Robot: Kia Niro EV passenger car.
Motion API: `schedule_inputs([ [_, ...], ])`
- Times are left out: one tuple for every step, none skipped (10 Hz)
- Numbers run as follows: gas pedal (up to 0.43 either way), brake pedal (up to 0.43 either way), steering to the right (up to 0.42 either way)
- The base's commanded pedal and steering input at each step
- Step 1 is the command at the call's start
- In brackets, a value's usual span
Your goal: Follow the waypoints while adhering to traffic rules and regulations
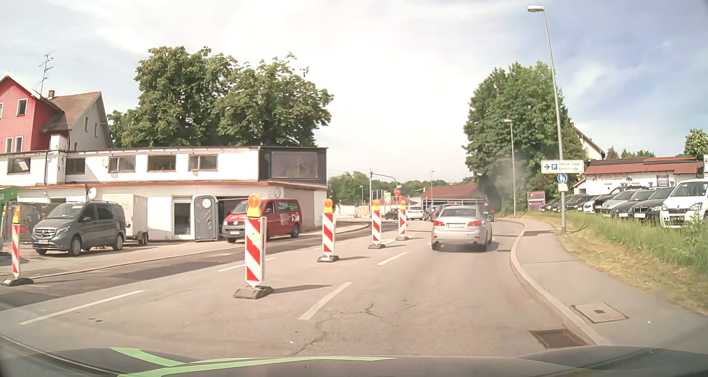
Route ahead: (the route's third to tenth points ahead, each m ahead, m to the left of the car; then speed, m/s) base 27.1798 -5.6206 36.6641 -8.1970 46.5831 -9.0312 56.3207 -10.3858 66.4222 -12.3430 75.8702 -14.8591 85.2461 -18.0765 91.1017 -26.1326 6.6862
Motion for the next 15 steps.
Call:
schedule_inputs([
  [0.098, 0.000, 0.097],
  [0.098, 0.000, 0.097],
  [0.098, 0.000, 0.097],
  [0.110, 0.000, 0.099],
  [0.110, 0.000, 0.100],
  [0.110, 0.000, 0.101],
  [0.110, 0.000, 0.103],
  [0.110, 0.000, 0.106],
  [0.110, 0.000, 0.107],
  [0.110, 0.000, 0.107],
  [0.110, 0.000, 0.108],
  [0.110, 0.000, 0.108],
  [0.110, 0.000, 0.108],
  [0.110, 0.000, 0.108],
  [0.110, 0.000, 0.108],
])
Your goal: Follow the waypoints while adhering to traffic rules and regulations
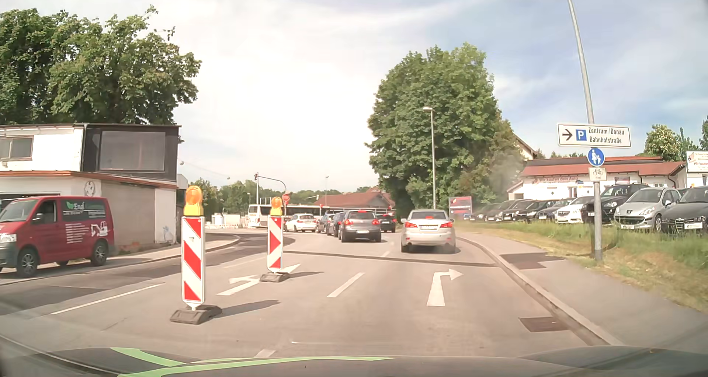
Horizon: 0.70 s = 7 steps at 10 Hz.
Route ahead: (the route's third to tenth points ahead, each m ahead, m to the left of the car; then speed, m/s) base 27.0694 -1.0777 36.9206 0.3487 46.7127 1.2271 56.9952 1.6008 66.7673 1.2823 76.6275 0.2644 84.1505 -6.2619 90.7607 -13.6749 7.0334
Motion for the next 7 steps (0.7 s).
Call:
schedule_inputs([
  [0.110, 0.000, 0.108],
  [0.110, 0.000, 0.108],
  [0.110, 0.000, 0.106],
  [0.110, 0.000, 0.105],
  [0.110, 0.000, 0.103],
  [0.110, 0.000, 0.099],
  [0.110, 0.000, 0.096],
])
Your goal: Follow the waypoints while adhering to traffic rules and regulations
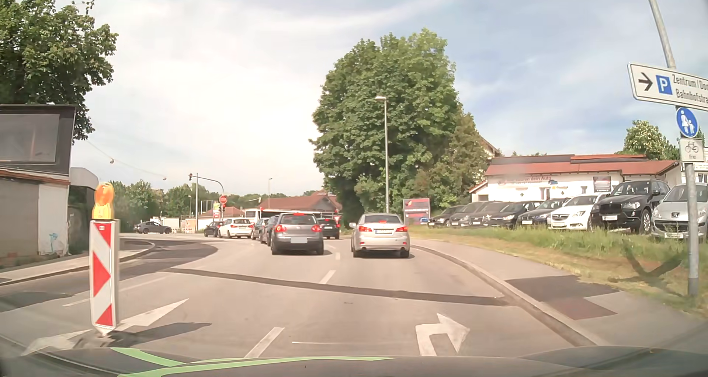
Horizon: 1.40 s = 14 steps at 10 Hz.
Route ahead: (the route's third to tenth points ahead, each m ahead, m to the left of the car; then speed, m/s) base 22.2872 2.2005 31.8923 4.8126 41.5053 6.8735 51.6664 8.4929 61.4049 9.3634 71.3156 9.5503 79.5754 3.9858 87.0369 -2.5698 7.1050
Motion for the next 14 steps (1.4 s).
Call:
schedule_inputs([
  [0.110, 0.000, 0.091],
  [0.079, 0.000, 0.086],
  [0.028, 0.000, 0.080],
  [0.000, 0.000, 0.069],
  [0.000, 0.000, 0.054],
  [0.000, 0.000, 0.042],
  [0.000, 0.000, 0.029],
  [0.000, 0.000, 0.018],
  [0.000, 0.030, 0.012],
  [0.000, 0.085, 0.002],
  [0.000, 0.104, -0.005],
  [0.000, 0.122, -0.011],
  [0.000, 0.122, -0.016],
  [0.000, 0.128, -0.019],
])
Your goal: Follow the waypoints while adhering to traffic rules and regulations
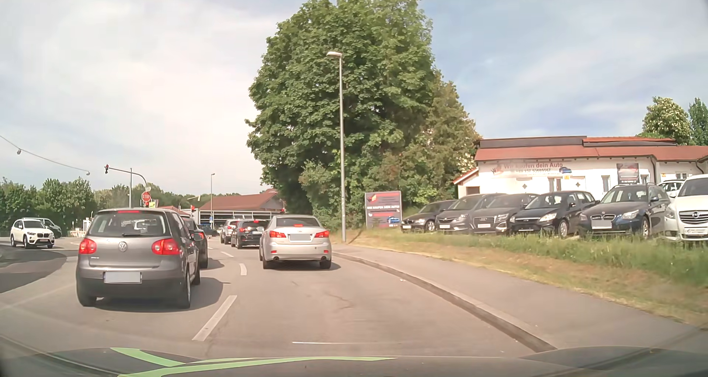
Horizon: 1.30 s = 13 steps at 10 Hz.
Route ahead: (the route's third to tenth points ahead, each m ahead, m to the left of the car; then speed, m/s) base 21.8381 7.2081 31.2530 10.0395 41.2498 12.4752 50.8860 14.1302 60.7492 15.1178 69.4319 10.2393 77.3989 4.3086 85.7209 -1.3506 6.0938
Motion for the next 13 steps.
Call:
schedule_inputs([
  [0.000, 0.134, -0.022],
  [0.000, 0.152, -0.029],
  [0.000, 0.171, -0.039],
  [0.000, 0.177, -0.048],
  [0.000, 0.183, -0.058],
  [0.000, 0.183, -0.066],
  [0.000, 0.195, -0.075],
  [0.000, 0.195, -0.082],
  [0.000, 0.195, -0.089],
  [0.000, 0.189, -0.094],
  [0.000, 0.189, -0.100],
  [0.000, 0.189, -0.105],
  [0.000, 0.189, -0.112],
])
